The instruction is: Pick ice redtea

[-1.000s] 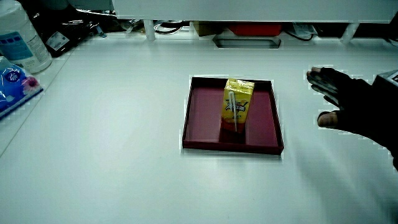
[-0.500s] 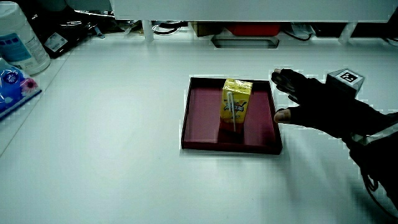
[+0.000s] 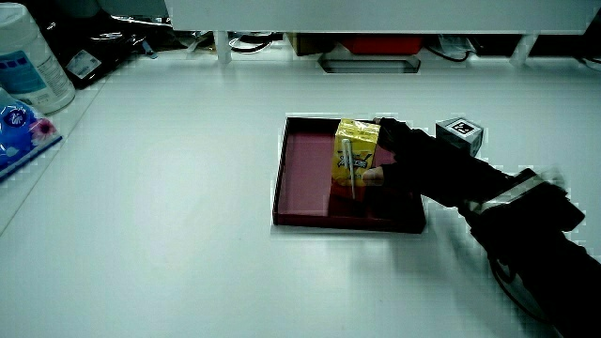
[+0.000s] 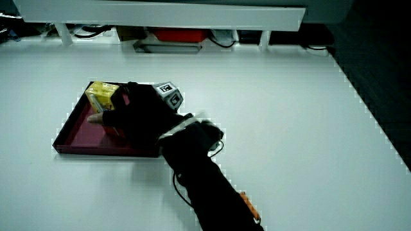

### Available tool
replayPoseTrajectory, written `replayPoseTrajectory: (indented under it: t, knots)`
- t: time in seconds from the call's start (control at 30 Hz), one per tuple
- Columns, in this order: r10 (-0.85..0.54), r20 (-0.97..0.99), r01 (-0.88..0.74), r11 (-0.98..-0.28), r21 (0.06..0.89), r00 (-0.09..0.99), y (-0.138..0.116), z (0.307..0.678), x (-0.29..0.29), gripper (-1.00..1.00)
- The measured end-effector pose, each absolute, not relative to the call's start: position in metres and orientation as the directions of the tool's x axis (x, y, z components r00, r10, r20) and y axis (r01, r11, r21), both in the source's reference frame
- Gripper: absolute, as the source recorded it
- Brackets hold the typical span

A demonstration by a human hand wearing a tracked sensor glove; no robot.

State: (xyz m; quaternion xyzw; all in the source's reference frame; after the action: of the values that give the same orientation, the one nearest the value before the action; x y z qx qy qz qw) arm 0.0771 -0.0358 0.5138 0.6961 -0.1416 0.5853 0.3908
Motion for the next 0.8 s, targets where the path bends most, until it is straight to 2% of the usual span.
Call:
replayPoseTrajectory:
  t: [0.3, 0.6, 0.8]
  knots:
    - [0.284, 0.933, -0.646, -0.674, 0.358, 0.221, -0.036, 0.532, 0.072, 0.0]
    - [0.281, 0.945, -0.612, -0.722, 0.323, 0.168, -0.036, 0.532, 0.075, 0.31]
    - [0.268, 0.954, -0.546, -0.783, 0.297, 0.134, -0.033, 0.535, 0.075, 0.52]
